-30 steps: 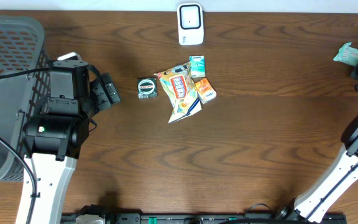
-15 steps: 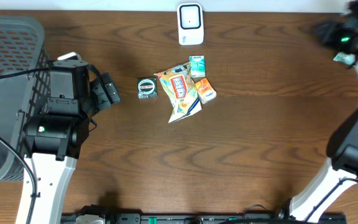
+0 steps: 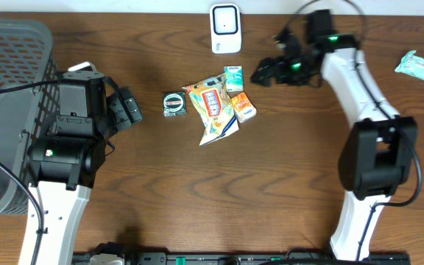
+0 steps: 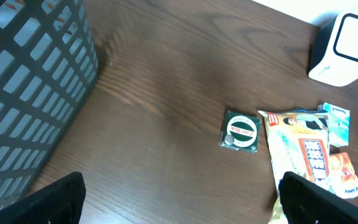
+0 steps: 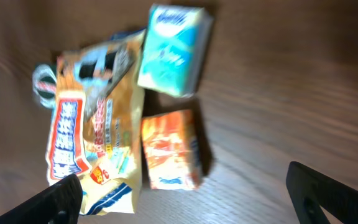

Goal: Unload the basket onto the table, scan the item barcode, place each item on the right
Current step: 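Reach the right gripper to the pile and grasp the orange packet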

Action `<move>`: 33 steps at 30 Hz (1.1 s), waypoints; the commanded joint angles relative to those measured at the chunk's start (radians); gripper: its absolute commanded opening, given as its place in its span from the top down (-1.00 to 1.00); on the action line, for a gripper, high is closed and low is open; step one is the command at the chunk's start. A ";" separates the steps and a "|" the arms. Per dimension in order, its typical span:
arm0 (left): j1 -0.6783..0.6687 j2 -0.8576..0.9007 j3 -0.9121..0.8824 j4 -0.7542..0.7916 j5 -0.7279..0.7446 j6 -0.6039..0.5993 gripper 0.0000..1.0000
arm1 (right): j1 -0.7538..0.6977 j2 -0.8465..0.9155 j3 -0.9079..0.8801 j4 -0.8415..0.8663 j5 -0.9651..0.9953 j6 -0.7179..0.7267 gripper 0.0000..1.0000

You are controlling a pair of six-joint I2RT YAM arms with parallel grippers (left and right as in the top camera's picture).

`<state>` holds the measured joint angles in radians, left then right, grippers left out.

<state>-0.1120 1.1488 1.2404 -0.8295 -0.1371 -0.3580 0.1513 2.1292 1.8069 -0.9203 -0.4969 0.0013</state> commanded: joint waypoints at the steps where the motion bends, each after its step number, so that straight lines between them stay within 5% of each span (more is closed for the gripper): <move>1: 0.004 -0.004 0.002 0.000 -0.006 0.013 -0.95 | 0.090 0.005 -0.006 -0.011 0.154 -0.024 -0.99; 4: 0.004 -0.004 0.002 0.000 -0.006 0.013 -0.95 | 0.157 0.005 -0.023 -0.003 0.257 0.026 -0.82; 8: 0.004 -0.004 0.002 0.000 -0.006 0.013 -0.95 | 0.233 0.009 -0.088 0.042 0.402 0.151 -0.17; 15: 0.004 -0.004 0.002 0.000 -0.006 0.013 -0.95 | 0.276 0.010 -0.196 0.140 0.441 0.164 -0.07; 21: 0.004 -0.004 0.002 0.000 -0.006 0.013 -0.95 | 0.249 0.010 -0.233 0.134 0.737 0.250 0.14; 33: 0.004 -0.004 0.002 0.000 -0.006 0.013 -0.96 | 0.192 0.008 -0.118 -0.009 0.672 0.146 -0.15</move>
<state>-0.1120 1.1492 1.2404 -0.8295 -0.1371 -0.3580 0.3294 2.1365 1.6436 -0.9245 0.2302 0.2161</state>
